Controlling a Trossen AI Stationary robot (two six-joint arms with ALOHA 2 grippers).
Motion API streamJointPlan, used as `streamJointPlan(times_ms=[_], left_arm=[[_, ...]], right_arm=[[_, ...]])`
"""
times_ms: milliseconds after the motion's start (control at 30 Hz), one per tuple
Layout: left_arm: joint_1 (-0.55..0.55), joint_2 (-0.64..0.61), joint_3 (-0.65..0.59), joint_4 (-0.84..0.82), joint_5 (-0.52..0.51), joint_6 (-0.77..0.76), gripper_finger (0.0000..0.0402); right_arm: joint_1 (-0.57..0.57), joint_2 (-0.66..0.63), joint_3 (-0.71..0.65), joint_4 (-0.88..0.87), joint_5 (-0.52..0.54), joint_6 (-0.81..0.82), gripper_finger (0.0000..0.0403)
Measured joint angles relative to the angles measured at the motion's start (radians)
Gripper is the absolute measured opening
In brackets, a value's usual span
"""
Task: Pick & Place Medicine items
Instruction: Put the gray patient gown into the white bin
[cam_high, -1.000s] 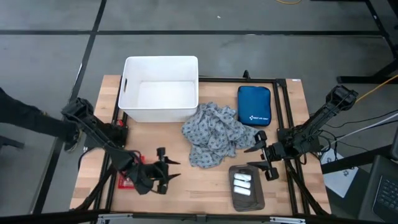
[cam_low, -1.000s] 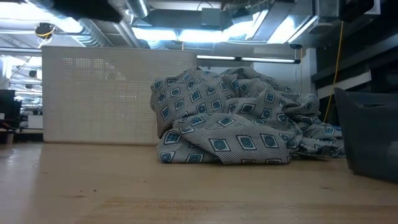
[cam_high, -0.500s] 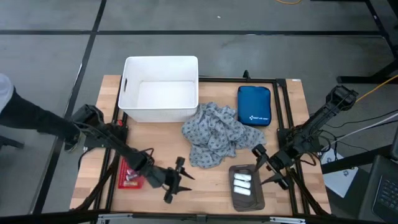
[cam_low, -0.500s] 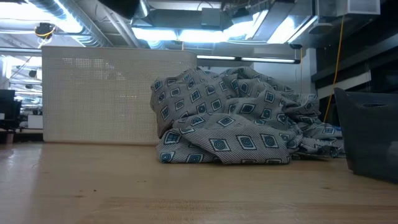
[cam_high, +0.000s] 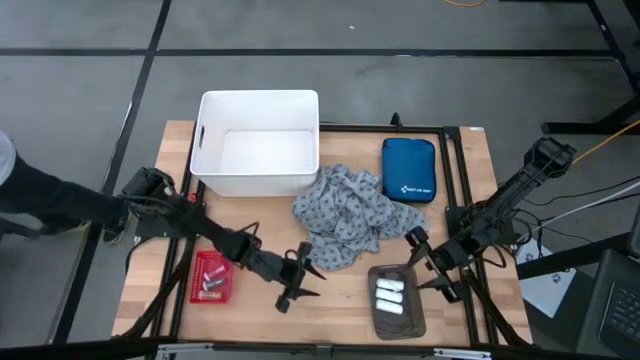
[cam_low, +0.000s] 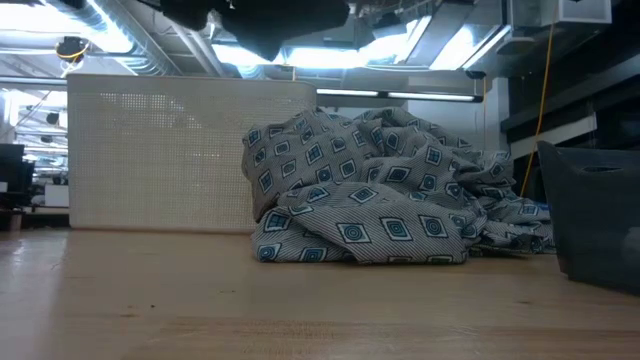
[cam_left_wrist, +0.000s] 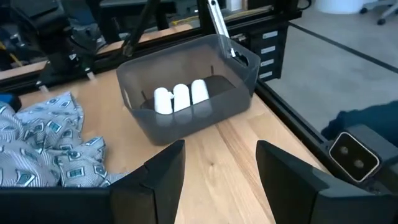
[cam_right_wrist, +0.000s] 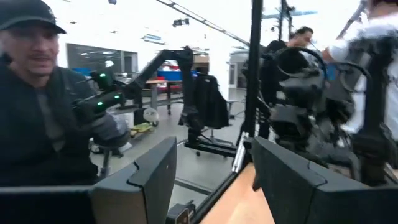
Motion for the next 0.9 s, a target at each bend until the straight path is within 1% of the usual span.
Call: streamJointPlan(times_ms=[167,233,300,367,400,500,600,733,833,900], left_arm=[[0.038,-0.001,0.0,0.0,0.025,0.036,0.0196],[0.058,-0.002,0.0,0.001,0.041,0.052,0.0196],[0.08,-0.002,0.0,0.001,0.076,0.063,0.0196],[0.102,-0.002,0.0,0.002,0.102,0.064,0.0196],[0.114,-0.002,0.0,0.003,0.11,0.065,0.0196],[0.152,-0.002,0.0,0.002,0.127,0.072,0.0196],[0.191,-0.002,0.0,0.003,0.127,0.075,0.0196],[0.239,-0.002,0.0,0.003,0.127,0.075,0.0196],[0.275,-0.002,0.0,0.002,0.085,0.075,0.0196],[0.297,-0.002,0.0,-0.005,0.035,0.075,0.0196]], right_arm=[[0.0,0.0,0.0,0.053,-0.122,-0.109,0.021],[0.0,0.0,0.0,0.056,-0.176,-0.093,0.021],[0.0,0.0,0.0,0.055,-0.229,-0.038,0.021],[0.0,0.0,0.0,0.055,-0.24,-0.008,0.021],[0.0,0.0,0.0,0.055,-0.218,-0.004,0.021],[0.0,0.0,0.0,0.055,-0.09,-0.016,0.021],[0.0,0.0,0.0,0.055,0.056,-0.091,0.021],[-0.003,0.0,0.0,0.069,0.162,-0.171,0.021],[-0.013,0.0,0.0,0.107,0.27,-0.189,0.021],[-0.027,0.0,0.0,0.132,0.384,-0.189,0.021]])
